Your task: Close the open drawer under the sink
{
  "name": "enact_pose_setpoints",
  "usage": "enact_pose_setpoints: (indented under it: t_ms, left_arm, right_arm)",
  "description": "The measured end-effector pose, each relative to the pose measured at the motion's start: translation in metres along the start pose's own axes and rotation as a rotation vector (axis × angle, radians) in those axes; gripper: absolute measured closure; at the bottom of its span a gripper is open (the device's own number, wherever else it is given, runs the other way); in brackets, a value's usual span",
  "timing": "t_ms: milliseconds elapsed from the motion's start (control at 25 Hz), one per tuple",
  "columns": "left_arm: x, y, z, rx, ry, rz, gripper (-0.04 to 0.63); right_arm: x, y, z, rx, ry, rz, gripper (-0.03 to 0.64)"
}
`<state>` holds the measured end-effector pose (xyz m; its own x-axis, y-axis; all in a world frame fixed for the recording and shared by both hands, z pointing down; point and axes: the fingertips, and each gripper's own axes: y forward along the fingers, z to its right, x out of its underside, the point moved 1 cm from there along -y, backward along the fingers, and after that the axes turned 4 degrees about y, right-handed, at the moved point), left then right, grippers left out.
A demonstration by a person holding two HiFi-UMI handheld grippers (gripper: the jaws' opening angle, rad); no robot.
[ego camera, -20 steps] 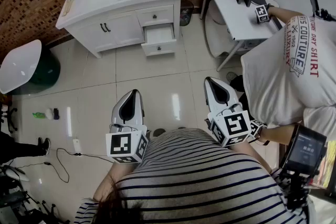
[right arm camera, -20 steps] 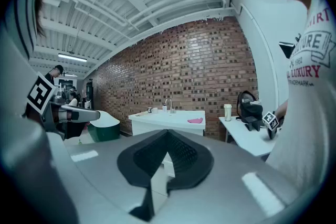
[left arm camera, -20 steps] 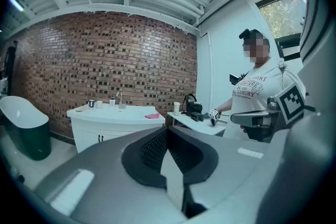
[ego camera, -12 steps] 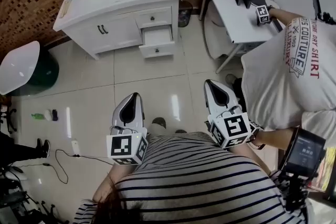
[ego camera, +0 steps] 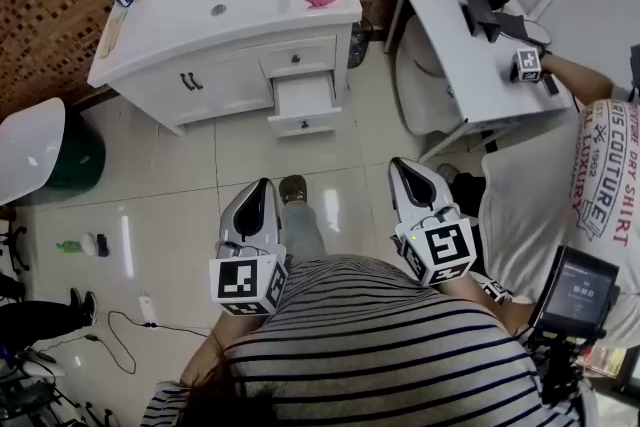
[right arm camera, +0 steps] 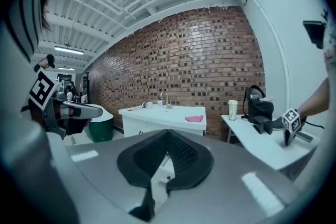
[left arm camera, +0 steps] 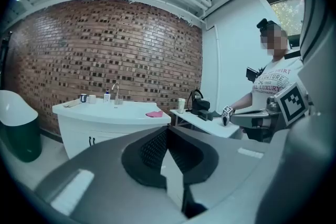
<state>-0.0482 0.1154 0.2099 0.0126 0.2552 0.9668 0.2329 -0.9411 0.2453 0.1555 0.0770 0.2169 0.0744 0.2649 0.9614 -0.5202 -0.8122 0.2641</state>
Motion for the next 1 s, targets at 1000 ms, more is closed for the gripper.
enact_pose_setpoints:
  t_ms: [1000]
  left_arm:
    - [0.026, 0.317, -0.196, 0.169, 0.031, -0.044, 0.583]
  right_arm:
    - [0.003, 0.353, 0.052, 0.055, -0.037, -0.019, 0.620]
